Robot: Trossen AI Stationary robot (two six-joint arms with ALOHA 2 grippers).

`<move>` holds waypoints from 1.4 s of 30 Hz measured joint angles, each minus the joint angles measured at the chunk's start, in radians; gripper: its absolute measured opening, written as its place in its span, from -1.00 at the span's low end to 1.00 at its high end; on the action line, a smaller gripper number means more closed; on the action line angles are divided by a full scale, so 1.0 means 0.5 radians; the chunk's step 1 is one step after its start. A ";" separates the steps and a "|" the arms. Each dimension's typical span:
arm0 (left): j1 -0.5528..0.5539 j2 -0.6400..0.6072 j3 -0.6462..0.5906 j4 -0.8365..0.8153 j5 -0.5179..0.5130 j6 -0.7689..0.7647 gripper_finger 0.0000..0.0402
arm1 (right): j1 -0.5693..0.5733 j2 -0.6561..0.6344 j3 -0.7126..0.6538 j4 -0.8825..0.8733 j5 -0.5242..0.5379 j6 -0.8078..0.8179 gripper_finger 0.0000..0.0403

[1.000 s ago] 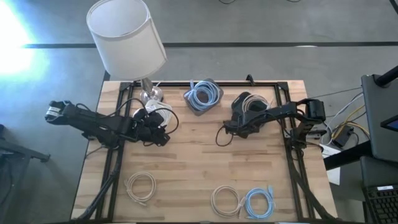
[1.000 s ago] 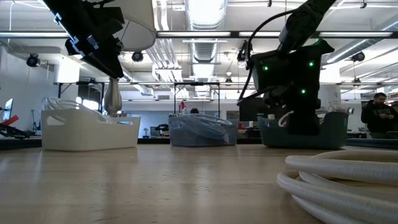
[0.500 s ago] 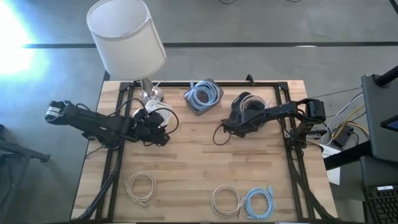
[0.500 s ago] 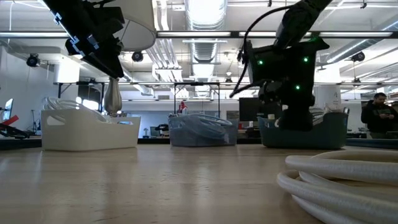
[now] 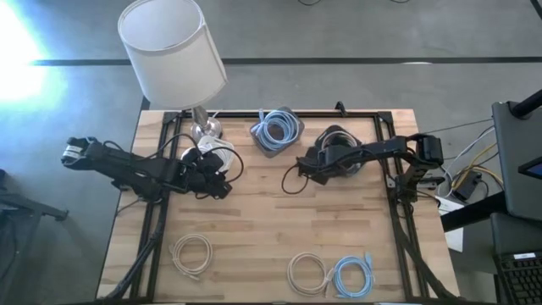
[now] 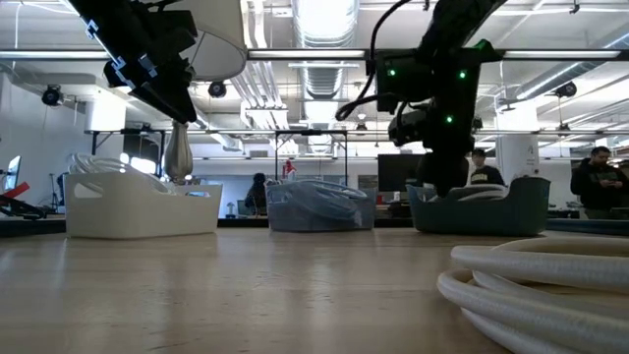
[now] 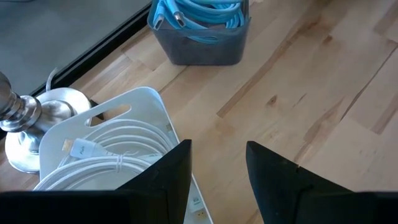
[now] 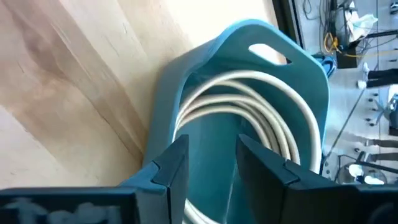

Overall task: Sort HDMI cables
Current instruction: Put the left light brown HDMI cable into the green bin

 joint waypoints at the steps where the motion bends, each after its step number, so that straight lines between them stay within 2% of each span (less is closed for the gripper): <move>1: 0.000 0.000 0.000 0.000 0.000 0.004 -0.22 | 0.003 0.000 0.010 0.000 -0.025 -0.001 -0.37; 7: 0.002 0.000 0.000 0.053 0.028 0.081 -0.22 | 0.034 0.000 0.130 0.004 -0.294 0.000 -0.36; 12: 0.001 0.000 0.000 0.185 0.099 0.290 -0.22 | 0.102 0.000 0.278 0.011 -0.306 0.005 -0.41; 16: 0.001 0.000 0.000 0.256 0.338 0.459 -0.22 | 0.169 0.000 0.382 0.014 -0.350 -0.007 -0.46; 21: -0.002 0.000 -0.005 0.263 0.763 0.657 -0.22 | 0.239 0.000 0.453 0.033 -0.667 -0.054 -0.51; 24: -0.020 0.000 -0.046 0.277 0.886 0.712 -0.22 | 0.275 0.000 0.451 0.133 -0.843 -0.055 -0.53; 27: -0.055 0.000 -0.119 0.297 1.002 0.700 -0.22 | 0.298 0.000 0.416 0.266 -0.974 -0.112 -0.54; 31: -0.127 0.000 -0.228 0.298 1.265 0.528 -0.22 | 0.321 0.000 0.379 0.448 -1.137 -0.252 -0.54; 37: -0.333 0.000 -0.370 0.282 1.441 0.305 -0.22 | 0.324 -0.014 0.376 0.672 -1.504 -0.547 -0.54; 42: -0.517 0.000 -0.424 0.289 1.536 0.095 -0.22 | 0.283 -0.078 0.348 0.837 -1.555 -0.717 -0.54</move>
